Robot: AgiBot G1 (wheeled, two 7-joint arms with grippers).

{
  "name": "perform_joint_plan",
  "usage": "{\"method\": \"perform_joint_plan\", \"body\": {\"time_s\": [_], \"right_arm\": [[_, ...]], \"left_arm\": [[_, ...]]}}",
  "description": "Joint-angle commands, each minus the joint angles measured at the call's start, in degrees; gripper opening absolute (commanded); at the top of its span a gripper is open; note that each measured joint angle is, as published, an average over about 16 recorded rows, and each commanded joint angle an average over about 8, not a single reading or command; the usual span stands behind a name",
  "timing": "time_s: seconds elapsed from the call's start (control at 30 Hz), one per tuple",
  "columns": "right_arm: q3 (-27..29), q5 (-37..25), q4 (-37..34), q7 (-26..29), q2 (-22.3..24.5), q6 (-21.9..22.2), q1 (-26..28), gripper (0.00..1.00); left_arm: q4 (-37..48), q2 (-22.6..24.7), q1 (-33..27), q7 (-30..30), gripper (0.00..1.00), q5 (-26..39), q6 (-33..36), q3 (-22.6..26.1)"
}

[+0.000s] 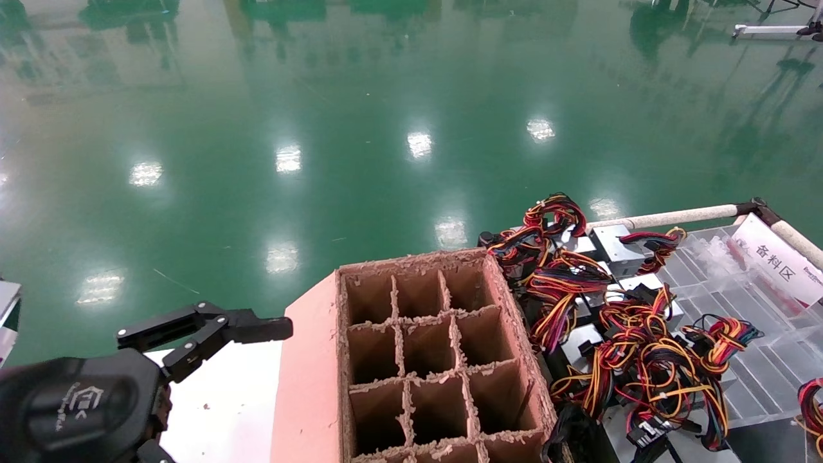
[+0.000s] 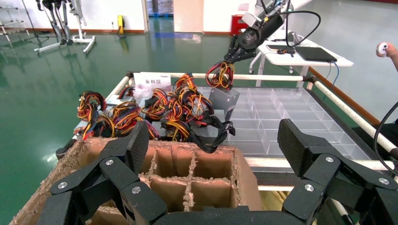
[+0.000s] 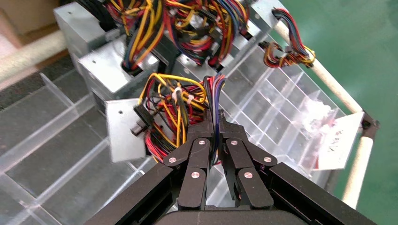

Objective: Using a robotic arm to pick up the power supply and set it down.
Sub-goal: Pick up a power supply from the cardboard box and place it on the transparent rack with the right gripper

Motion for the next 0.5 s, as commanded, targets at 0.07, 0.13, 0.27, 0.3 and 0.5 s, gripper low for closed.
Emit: {"method": "perform_joint_plan", "body": {"time_s": [0.07, 0.13, 0.27, 0.3, 0.5], "right_arm": [[-0.06, -0.36, -0.62, -0.53, -0.02, 0.50, 0.57, 0.00], [-0.09, -1.01, -0.66, -0.72, -0.09, 0.89, 1.31, 0.00], [-0.30, -2.65, -0.36, -0.76, -0.34, 1.24, 2.84, 0.00], [-0.37, -3.08, -0.23, -0.73, -0.43, 1.27, 3.23, 0.00], [-0.69, -5.60, 0.38, -0.36, -0.80, 1.31, 5.78, 0.00]], "left_arm": [[0.00, 0.00, 0.00, 0.00, 1.00, 0.00, 0.00, 0.00], [0.00, 0.00, 0.00, 0.00, 1.00, 0.00, 0.00, 0.00], [0.00, 0.00, 0.00, 0.00, 1.00, 0.00, 0.00, 0.00], [0.00, 0.00, 0.00, 0.00, 1.00, 0.00, 0.00, 0.00], [0.00, 0.00, 0.00, 0.00, 1.00, 0.00, 0.00, 0.01]]}}
